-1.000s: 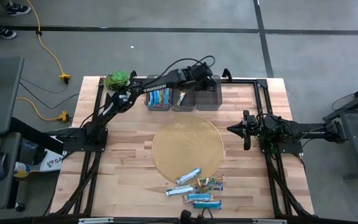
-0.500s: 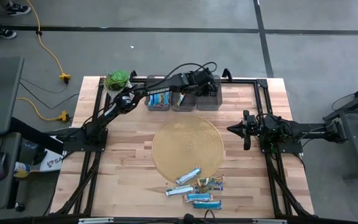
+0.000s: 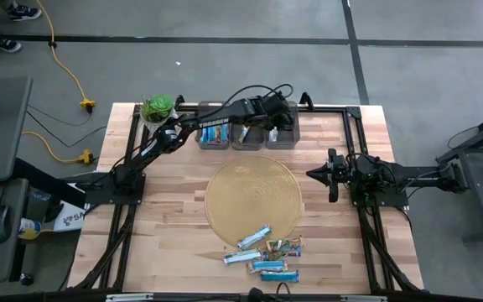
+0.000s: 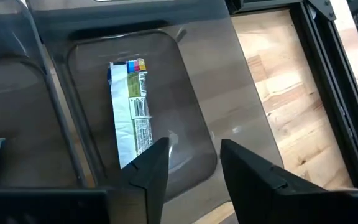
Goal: Pick and place Granola Bars by type
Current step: Put the orange granola bar into the center black bin
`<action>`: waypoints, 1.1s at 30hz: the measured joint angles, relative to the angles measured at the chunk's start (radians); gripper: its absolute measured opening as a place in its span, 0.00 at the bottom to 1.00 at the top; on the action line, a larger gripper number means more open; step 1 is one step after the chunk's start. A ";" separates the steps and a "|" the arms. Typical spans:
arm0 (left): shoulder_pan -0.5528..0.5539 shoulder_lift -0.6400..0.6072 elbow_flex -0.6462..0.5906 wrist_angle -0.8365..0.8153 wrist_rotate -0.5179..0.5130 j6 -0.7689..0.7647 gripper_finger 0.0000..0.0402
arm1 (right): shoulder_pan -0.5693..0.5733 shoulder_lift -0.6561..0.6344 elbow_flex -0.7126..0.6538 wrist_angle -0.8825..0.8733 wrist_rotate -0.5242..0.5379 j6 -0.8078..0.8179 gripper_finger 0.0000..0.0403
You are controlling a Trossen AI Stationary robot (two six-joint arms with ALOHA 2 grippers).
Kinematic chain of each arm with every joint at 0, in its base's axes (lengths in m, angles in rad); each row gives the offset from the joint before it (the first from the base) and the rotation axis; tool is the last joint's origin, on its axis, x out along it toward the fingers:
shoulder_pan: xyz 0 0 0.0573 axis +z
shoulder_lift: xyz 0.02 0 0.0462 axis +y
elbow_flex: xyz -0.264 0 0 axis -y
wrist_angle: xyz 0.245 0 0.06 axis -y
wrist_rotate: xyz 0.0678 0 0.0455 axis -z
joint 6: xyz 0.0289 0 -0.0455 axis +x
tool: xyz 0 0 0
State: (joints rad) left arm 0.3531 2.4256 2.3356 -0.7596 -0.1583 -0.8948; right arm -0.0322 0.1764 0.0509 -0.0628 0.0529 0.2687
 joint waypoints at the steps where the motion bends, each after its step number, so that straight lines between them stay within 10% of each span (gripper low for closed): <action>1: 0.000 0.000 0.000 0.001 0.007 0.000 0.36 | 0.000 0.000 0.000 0.000 0.000 0.000 0.00; 22: -0.003 -0.278 0.021 0.128 0.365 0.607 0.37 | 0.000 0.000 0.000 -0.001 0.000 0.000 0.00; 33: -0.110 -0.401 0.021 -0.094 0.459 0.744 0.37 | 0.000 0.000 0.000 0.000 0.000 0.000 0.00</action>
State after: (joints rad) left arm 0.2427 2.0251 2.3562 -0.8539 0.3005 -0.1511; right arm -0.0319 0.1764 0.0509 -0.0628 0.0532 0.2687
